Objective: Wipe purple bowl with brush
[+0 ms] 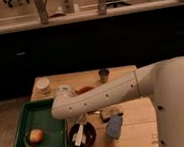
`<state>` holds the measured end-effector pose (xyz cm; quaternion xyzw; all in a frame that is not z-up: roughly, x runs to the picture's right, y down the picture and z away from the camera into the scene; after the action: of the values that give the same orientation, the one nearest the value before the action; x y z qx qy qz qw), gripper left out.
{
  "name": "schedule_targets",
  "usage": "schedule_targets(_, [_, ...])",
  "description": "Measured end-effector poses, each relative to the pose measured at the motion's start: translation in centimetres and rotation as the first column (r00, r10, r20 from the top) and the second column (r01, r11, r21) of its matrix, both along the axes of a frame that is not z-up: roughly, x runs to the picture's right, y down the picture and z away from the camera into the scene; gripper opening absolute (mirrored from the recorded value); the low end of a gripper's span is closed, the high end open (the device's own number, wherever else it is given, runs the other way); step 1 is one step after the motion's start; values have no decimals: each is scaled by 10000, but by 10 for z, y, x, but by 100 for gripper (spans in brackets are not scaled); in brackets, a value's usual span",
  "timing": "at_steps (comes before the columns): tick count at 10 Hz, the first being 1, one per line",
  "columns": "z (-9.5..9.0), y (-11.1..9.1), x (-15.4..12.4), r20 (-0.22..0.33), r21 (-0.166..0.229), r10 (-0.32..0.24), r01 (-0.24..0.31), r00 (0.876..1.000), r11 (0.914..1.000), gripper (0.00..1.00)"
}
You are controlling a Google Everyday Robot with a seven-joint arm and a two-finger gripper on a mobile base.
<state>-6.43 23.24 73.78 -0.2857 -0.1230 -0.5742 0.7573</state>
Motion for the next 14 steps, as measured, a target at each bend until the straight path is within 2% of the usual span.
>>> schedule_targets(3, [0, -5, 38, -456, 64, 648, -646, 9969, 9979, 0])
schedule_targets(5, [7, -19, 52, -649, 228, 938, -925, 9935, 9954, 0])
schedule_targets(7, [12, -32, 46, -534, 322, 976, -960, 9938, 9949, 0])
schedule_targets(9, [15, -36, 17, -129, 239, 734, -731, 9972, 9970, 0])
schedule_targets(12, [10, -26, -12, 490, 4, 238, -238, 9985, 9997, 0])
schedule_targets(14, [3, -11, -10, 600, -197, 158, -147, 9981, 9997, 0])
